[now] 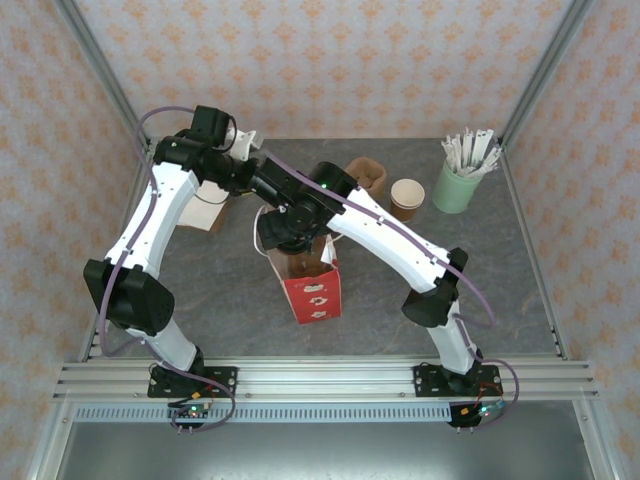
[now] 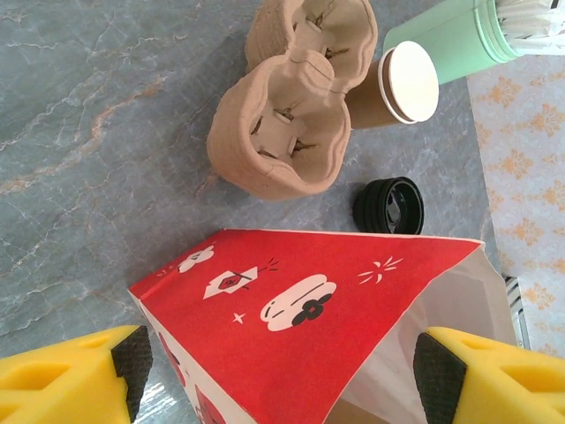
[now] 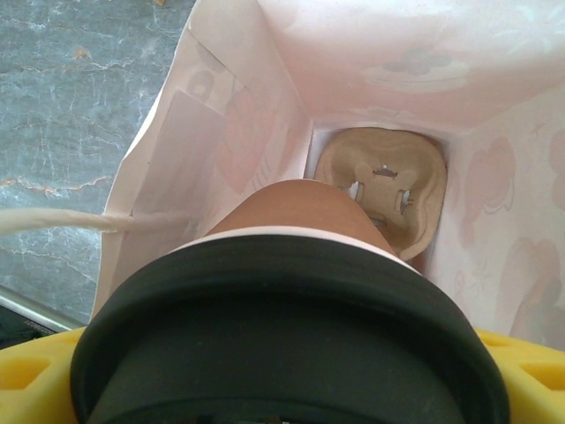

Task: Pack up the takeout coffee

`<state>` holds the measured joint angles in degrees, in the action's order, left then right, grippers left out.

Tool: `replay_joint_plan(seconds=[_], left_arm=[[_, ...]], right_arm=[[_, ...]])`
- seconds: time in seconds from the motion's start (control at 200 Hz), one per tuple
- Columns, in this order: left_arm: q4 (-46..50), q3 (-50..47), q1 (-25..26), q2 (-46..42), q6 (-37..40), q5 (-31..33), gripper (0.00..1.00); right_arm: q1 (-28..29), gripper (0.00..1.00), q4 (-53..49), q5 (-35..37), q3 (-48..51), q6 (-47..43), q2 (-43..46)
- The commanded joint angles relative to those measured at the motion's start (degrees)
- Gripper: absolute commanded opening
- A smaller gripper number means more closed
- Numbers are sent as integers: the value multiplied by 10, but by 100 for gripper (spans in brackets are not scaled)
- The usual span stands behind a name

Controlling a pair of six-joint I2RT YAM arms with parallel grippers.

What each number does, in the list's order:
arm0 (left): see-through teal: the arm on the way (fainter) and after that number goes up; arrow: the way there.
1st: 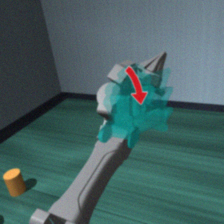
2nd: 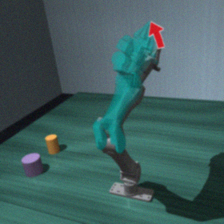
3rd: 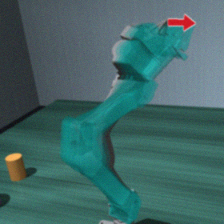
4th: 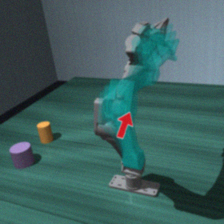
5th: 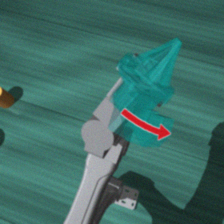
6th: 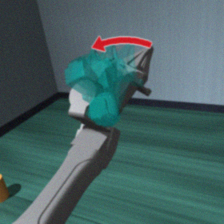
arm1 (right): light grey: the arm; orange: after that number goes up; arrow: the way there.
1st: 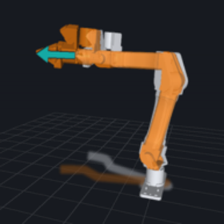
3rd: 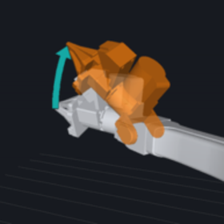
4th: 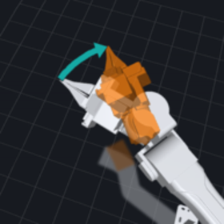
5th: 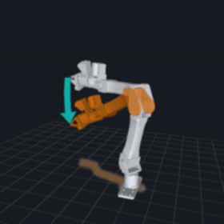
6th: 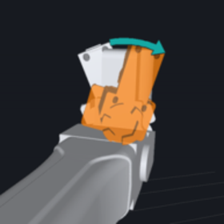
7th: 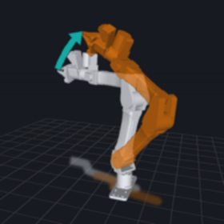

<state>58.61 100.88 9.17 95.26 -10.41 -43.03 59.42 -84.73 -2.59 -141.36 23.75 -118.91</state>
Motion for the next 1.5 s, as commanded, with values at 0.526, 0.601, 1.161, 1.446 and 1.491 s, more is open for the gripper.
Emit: replay_joint_plan(seconds=[0.526,0.601,1.161,1.446,1.491], left_arm=[[9,-10,3,-25,22,-22,80],[6,-11,4,-25,21,-30,80],[27,-5,35,7,57,-92,79],[63,-3,46,29,91,-88,70],[67,-3,46,34,93,-82,68]], right_arm=[[-5,86,-88,27,61,-1,24],[-8,86,-77,16,81,2,33],[-31,86,-5,-24,192,14,107],[-32,86,-7,-25,196,12,108],[-32,86,-8,-24,196,13,107]])
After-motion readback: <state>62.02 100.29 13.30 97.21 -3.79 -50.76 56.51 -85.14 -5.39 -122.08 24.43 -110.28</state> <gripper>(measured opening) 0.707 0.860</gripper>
